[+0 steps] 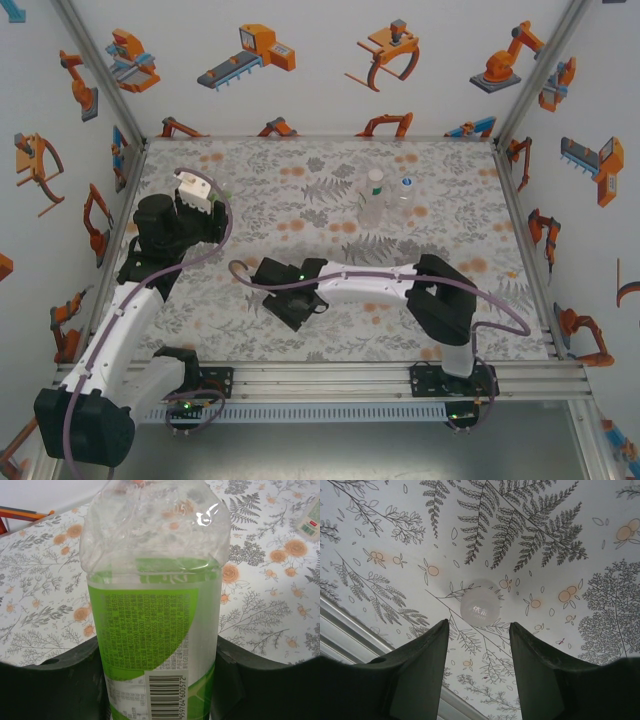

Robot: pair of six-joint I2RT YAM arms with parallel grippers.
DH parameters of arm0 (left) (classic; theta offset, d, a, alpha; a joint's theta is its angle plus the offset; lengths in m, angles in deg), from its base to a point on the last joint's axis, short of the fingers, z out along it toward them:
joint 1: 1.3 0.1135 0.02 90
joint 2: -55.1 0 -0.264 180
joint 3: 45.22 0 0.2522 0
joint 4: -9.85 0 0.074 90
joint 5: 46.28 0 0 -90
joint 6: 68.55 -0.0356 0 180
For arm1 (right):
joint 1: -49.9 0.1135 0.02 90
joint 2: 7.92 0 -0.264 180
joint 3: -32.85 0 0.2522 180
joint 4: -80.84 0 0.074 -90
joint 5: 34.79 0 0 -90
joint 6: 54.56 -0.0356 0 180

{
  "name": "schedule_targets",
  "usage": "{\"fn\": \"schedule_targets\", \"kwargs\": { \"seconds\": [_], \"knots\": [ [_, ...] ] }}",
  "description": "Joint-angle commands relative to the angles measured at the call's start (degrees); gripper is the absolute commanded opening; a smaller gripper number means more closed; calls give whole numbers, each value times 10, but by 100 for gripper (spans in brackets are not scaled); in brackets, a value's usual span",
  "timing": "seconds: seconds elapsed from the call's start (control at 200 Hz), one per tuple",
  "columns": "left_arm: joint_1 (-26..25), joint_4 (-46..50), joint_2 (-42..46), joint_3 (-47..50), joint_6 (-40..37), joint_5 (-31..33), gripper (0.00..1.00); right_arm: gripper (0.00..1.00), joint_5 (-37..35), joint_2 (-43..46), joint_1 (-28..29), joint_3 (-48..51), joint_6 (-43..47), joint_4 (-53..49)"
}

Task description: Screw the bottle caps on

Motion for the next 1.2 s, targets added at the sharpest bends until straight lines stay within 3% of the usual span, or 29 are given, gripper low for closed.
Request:
{"fn": "schedule_targets", "kwargs": {
  "seconds": [0.0,1.192],
  "knots": [
    [5,-4,6,2,-14,4,2,50,8,-17,-1,-19,14,-21],
    [12,1,-1,-5,-6,-24,3,45,4,-60,-1,-42,24,-25]
  ]
}}
